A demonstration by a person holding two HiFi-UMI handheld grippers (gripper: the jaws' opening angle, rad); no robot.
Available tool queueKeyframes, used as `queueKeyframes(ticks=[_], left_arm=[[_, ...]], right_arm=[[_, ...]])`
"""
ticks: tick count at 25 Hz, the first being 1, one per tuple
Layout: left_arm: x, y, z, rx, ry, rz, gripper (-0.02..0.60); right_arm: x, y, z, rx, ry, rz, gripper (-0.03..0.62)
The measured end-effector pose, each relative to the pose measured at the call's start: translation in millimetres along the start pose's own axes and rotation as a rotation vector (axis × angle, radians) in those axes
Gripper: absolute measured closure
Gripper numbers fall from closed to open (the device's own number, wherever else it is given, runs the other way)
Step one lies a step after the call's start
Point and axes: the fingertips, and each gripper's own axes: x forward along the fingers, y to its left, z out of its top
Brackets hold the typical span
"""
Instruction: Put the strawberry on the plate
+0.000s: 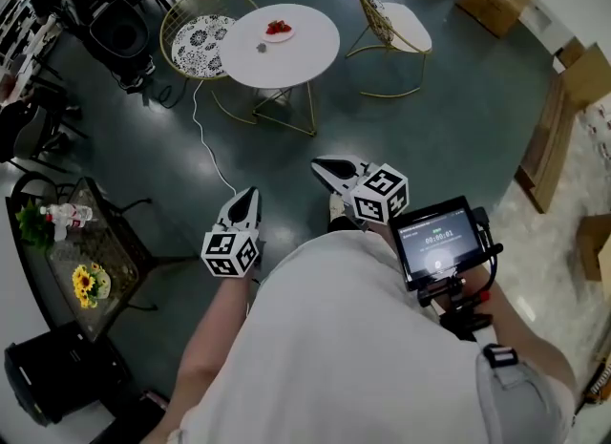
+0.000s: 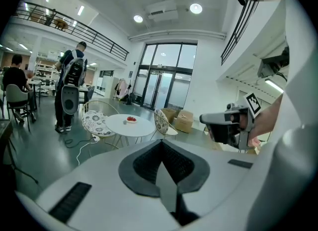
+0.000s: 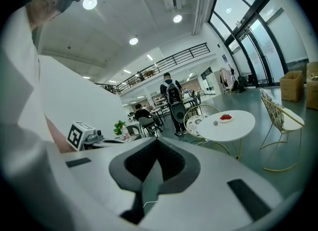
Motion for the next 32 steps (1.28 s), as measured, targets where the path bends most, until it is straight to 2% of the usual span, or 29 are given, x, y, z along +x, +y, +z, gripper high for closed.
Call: queueKeyframes(ticks=[3,10,15,20,27,32], left_arm=[[-0.4,-2.3,5.9,-0.011,-0.023,-0.018,0.575],[-6.1,-2.7,14.0,0.0,-0.048,-0.005,0.575],[-12.7,-3.5,12.4,-0.028,-0.056,-0.014,0.575],[-18.5,-0.2,8.8,-0.042,-0.055,-0.001,0.575],[-21.4,2.8,15.4,-0.004,-0.074,0.029,0.577],[-30.8,2.8,8.9,-0.016,-0.077,0.049,0.577]], right_arm=[[0.5,2.2,0.4,-0.004,0.004,0.006,0.588],[2.4,6.2,1.0,-0.004,0.008,0.016,0.588],[4.2,9.3,1.8,-0.007,0.007,0.026,0.588],[4.1,10.0,-0.6,-0.01,0.01,0.029,0.588],[2.7,11.7,-4.4,-0.007,0.018,0.031,0.588],[-5.2,19.7,-10.2,-0.014,0.02,0.029,0.588]])
